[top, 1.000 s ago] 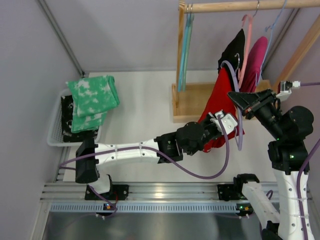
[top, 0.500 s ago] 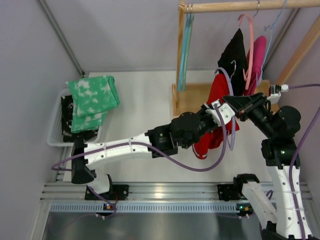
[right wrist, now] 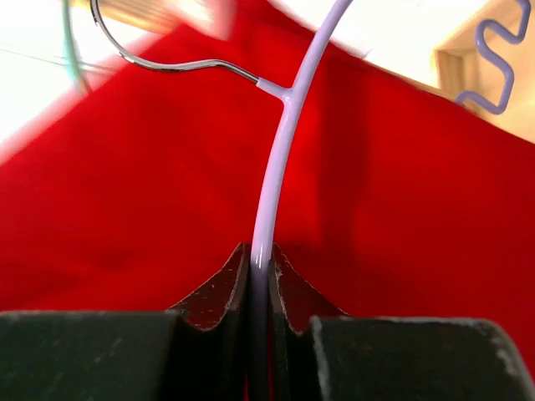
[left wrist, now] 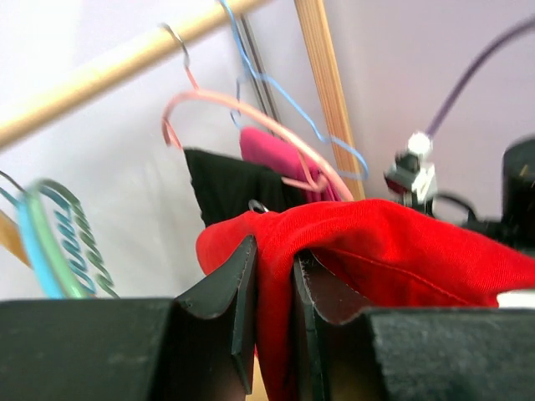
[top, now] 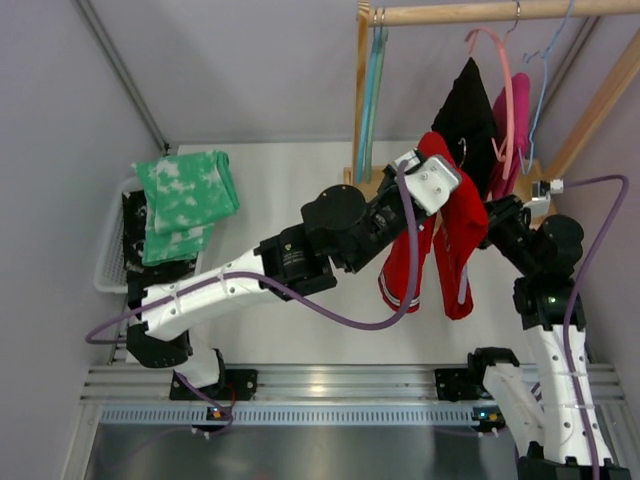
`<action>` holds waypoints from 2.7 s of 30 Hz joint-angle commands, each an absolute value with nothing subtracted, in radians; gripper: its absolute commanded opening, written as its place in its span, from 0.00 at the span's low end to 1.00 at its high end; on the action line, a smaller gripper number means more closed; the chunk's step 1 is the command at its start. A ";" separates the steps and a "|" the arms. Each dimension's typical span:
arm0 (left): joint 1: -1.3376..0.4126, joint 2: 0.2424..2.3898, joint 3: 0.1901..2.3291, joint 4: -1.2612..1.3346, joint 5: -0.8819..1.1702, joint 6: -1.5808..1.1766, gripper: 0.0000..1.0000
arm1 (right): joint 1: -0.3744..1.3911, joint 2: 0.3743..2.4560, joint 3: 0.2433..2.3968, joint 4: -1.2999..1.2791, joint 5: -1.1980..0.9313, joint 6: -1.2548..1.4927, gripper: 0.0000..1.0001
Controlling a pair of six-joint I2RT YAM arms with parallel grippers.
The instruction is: Remove the trousers from the hanger
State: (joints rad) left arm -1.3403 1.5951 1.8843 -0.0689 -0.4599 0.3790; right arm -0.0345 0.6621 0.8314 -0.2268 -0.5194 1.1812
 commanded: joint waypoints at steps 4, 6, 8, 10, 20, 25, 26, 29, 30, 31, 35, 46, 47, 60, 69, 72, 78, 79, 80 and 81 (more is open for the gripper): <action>-1.344 1.542 2.130 0.216 -0.420 0.466 0.00 | -0.052 0.666 0.772 -0.232 -0.489 1.034 0.00; -1.344 1.563 2.193 0.225 -0.417 0.489 0.00 | -0.052 0.661 0.743 -0.236 -0.485 0.996 0.00; -1.344 1.578 2.259 0.235 -0.408 0.518 0.00 | -0.052 0.654 0.726 -0.258 -0.477 0.974 0.00; -1.344 1.598 2.299 0.244 -0.403 0.532 0.00 | -0.052 0.646 0.698 -0.268 -0.476 0.943 0.00; -1.345 1.530 2.189 0.247 -0.410 0.534 0.00 | -0.052 0.603 0.653 -0.317 -0.482 0.865 0.00; -1.338 1.433 2.047 0.245 -0.408 0.485 0.00 | -0.052 0.586 0.678 -0.336 -0.482 0.827 0.00; -1.332 1.422 2.034 0.244 -0.405 0.473 0.00 | -0.052 0.586 0.680 -0.336 -0.486 0.821 0.00; -1.293 1.385 2.013 0.169 -0.371 0.390 0.00 | -0.052 0.584 0.695 -0.357 -0.497 0.799 0.00; -1.267 1.361 1.999 0.147 -0.362 0.374 0.00 | -0.052 0.581 0.701 -0.359 -0.500 0.786 0.00; -1.253 1.345 1.958 0.128 -0.348 0.345 0.00 | -0.052 0.578 0.706 -0.367 -0.502 0.781 0.00; -1.148 1.246 1.818 0.081 -0.341 0.244 0.00 | -0.052 0.571 0.716 -0.391 -0.488 0.759 0.00; -0.756 0.973 1.589 -0.024 -0.239 0.003 0.00 | -0.052 0.626 0.744 -0.416 -0.469 0.712 0.00; -0.740 0.948 1.583 -0.029 -0.242 -0.027 0.00 | -0.052 0.629 0.747 -0.416 -0.469 0.709 0.00; -0.404 0.737 1.451 -0.097 -0.348 -0.129 0.00 | -0.052 0.643 0.775 -0.436 -0.466 0.683 0.00; -0.215 0.672 1.482 -0.169 -0.526 -0.023 0.00 | -0.052 0.653 0.798 -0.443 -0.469 0.669 0.00; -0.172 0.669 1.486 -0.187 -0.621 0.038 0.00 | -0.052 0.663 0.802 -0.442 -0.472 0.672 0.00; -0.132 0.660 1.465 -0.222 -0.767 0.109 0.00 | -0.052 0.678 0.816 -0.436 -0.480 0.670 0.00; -0.120 0.660 1.463 -0.213 -0.778 0.123 0.00 | -0.052 0.680 0.819 -0.436 -0.480 0.667 0.00; -0.114 0.660 1.459 -0.204 -0.790 0.133 0.00 | -0.052 0.683 0.822 -0.437 -0.482 0.666 0.00; -0.107 0.660 1.447 -0.193 -0.802 0.161 0.00 | -0.052 0.684 0.824 -0.436 -0.483 0.663 0.00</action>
